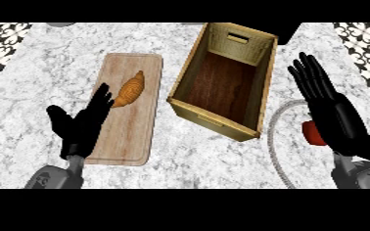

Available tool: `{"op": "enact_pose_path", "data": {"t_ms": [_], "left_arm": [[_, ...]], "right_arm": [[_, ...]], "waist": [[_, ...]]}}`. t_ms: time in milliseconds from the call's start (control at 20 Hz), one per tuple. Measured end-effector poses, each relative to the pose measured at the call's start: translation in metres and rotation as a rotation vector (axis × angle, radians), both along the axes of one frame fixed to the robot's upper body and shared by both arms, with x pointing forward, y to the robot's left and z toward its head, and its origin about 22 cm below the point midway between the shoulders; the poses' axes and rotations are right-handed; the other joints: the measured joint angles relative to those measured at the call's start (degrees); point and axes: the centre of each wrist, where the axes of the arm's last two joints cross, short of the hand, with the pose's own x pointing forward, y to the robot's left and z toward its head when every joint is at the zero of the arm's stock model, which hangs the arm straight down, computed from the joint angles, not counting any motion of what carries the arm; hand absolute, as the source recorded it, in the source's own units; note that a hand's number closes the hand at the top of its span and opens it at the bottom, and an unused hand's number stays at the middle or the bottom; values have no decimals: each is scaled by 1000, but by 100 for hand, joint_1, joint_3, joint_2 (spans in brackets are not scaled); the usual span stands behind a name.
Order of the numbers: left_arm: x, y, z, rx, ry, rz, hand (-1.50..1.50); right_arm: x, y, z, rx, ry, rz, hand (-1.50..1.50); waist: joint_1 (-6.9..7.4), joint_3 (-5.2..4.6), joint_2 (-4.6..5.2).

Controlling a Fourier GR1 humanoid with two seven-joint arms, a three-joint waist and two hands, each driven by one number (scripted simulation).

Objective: Pick the bell pepper from the placemat and place it in the basket

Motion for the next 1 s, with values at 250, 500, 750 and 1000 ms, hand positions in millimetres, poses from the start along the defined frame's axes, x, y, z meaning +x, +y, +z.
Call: {"op": "enact_pose_path", "data": {"t_ms": [250, 500, 750, 1000], "left_arm": [[17, 20, 39, 191, -200, -46, 0], [30, 34, 67, 349, -354, -90, 0], [31, 42, 78, 408, -407, -109, 0], [30, 45, 77, 429, -407, -111, 0]], "right_arm": [[16, -11, -3, -27, 76, 11, 150], [24, 23, -25, 186, 146, -28, -150], [34, 75, -26, 71, 133, -164, -150], [52, 47, -1, -284, 92, -357, -150]], "waist": [[77, -29, 8], [38, -7, -11], [61, -44, -15], [0, -82, -58]]}}
